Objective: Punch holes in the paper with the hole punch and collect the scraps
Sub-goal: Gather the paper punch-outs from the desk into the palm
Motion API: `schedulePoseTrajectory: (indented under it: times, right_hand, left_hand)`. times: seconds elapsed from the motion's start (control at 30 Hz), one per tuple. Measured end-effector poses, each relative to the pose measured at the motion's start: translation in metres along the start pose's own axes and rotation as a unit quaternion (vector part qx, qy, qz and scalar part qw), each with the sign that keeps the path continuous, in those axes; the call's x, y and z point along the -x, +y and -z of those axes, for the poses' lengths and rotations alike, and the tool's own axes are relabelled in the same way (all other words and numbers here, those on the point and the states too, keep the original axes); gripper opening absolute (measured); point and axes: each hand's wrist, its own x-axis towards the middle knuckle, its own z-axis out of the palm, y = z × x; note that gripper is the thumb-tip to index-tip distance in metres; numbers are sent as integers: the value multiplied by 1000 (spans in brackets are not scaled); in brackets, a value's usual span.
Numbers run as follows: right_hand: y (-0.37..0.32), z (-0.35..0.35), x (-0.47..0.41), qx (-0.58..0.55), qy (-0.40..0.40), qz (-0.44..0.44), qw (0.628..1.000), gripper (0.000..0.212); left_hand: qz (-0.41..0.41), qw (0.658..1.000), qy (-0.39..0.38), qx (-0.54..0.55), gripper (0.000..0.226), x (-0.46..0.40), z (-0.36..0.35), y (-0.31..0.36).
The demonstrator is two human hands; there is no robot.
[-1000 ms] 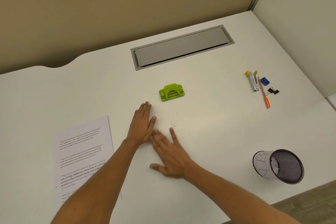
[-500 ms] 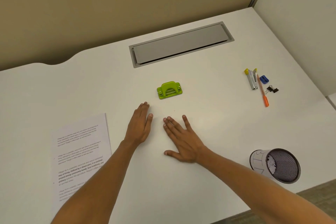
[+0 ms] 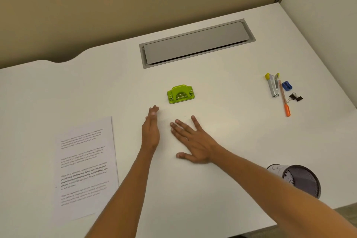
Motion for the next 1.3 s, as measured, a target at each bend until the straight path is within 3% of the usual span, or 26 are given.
schedulePoseTrajectory:
  times: [0.1, 0.2, 0.33, 0.47, 0.6, 0.8, 0.9, 0.97, 1.03, 1.13, 1.2, 1.23, 1.3]
  right_hand:
    - [8, 8, -7, -30, 48, -30, 998, 82]
    - [22, 19, -4, -136, 129, -111, 976, 80]
    - [31, 29, -11, -111, 26, -66, 991, 77]
    - [10, 22, -20, -18, -3, 17, 1000, 61]
    - [-5, 16, 2, 64, 88, 15, 994, 41]
    - [-5, 30, 21, 61, -23, -70, 995, 24]
    - [-13, 41, 19, 72, 14, -107, 992, 16]
    - [-16, 38, 14, -13, 19, -144, 989, 15]
    - [-15, 36, 9, -146, 37, -240, 959, 32]
    - [-9, 52, 9, -376, 157, -395, 823, 25]
    - [-10, 66, 10, -497, 184, -410, 743, 15]
    - [-14, 74, 9, -530, 180, -394, 729, 15]
    - [-25, 93, 6, -515, 168, -342, 768, 18]
  left_hand:
    - [29, 990, -6, 138, 52, 3, -5, 6]
    - [86, 945, -14, 315, 65, 3, -2, 7]
    - [135, 884, -5, 448, 87, 8, 1, -4]
    - [138, 850, 2, 508, 95, 17, 3, -11]
    - [139, 837, -4, 529, 96, 19, 5, -18]
    - [143, 804, -35, 576, 97, 22, -3, -21]
    - [152, 791, -61, 589, 98, 28, -11, -22]
    - [159, 784, -76, 595, 98, 32, -14, -20]
    - [167, 780, -87, 597, 99, 34, -15, -19]
    - [178, 775, -107, 597, 100, 34, -15, -15]
    - [189, 767, -128, 600, 102, 33, -16, -11]
    - [195, 762, -141, 601, 104, 33, -17, -8]
    - [205, 757, -169, 598, 107, 33, -22, -1]
